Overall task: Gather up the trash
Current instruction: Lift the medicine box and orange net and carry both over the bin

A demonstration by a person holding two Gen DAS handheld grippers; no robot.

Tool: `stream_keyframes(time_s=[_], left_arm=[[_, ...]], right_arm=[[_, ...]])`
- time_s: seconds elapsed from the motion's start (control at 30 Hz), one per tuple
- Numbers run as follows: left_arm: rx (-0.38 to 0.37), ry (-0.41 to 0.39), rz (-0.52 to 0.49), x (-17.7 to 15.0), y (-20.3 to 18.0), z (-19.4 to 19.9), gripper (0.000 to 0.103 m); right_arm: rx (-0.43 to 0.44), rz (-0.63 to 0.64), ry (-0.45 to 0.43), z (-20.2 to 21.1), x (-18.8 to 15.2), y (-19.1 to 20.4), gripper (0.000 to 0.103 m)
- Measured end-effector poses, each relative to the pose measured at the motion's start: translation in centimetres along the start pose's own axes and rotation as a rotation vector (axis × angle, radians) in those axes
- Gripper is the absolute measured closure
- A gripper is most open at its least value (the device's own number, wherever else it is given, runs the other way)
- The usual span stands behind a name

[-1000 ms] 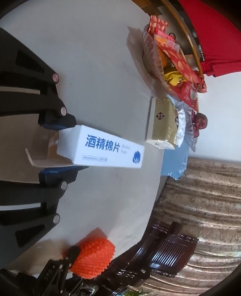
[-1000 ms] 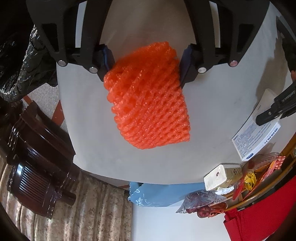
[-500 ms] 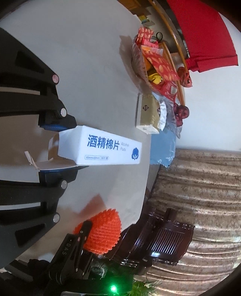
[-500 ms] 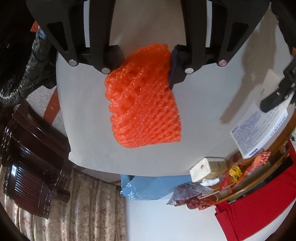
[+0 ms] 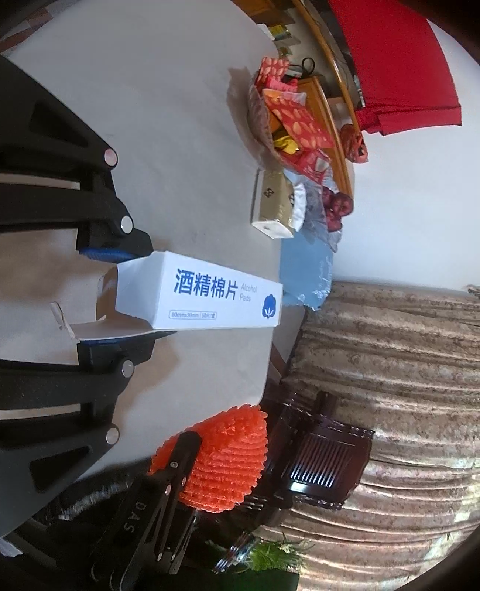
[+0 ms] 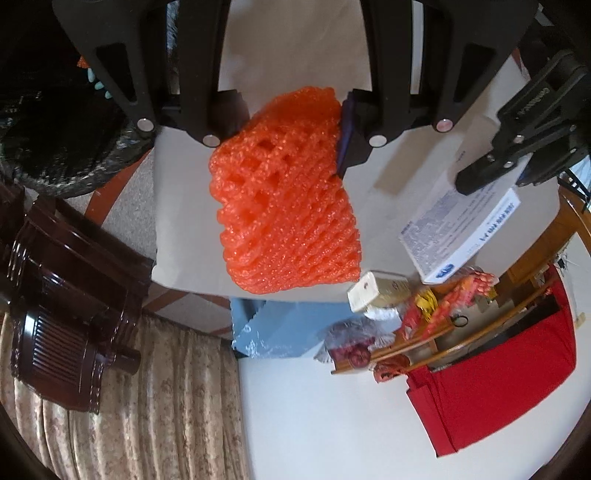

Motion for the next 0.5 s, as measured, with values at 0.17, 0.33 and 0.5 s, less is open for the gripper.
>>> stream_keyframes(time_s=[0.17, 0.33, 0.5], left_arm=[[-0.017, -0.03, -0.004, 0.7, -1.6, 1.9, 0.074], [-0.058, -0.054, -0.011, 1.3, -3.4, 3.6, 0.074], [-0.092, -0.083, -0.056, 1.5, -6.0, 5.3, 0.074]], right_arm=[[0.006, 0.018, -0.042, 3.4, 0.5, 0.1, 0.066], [0.006, 0.002, -0.088, 6.8, 0.5, -0.6, 0.066], [-0.006, -0.022, -0.134, 10.0, 0.1, -1.8, 0.066]])
Point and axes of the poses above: each gripper's, at about its wrist camera, not at the fingertips, and z roughly against the way its jaws point, y to its left, x to its top, the point moved 3 cm from there along -z, roughly the way its jaws point, and after that the axes turned 1 degree about y, right-handed, at the moved point
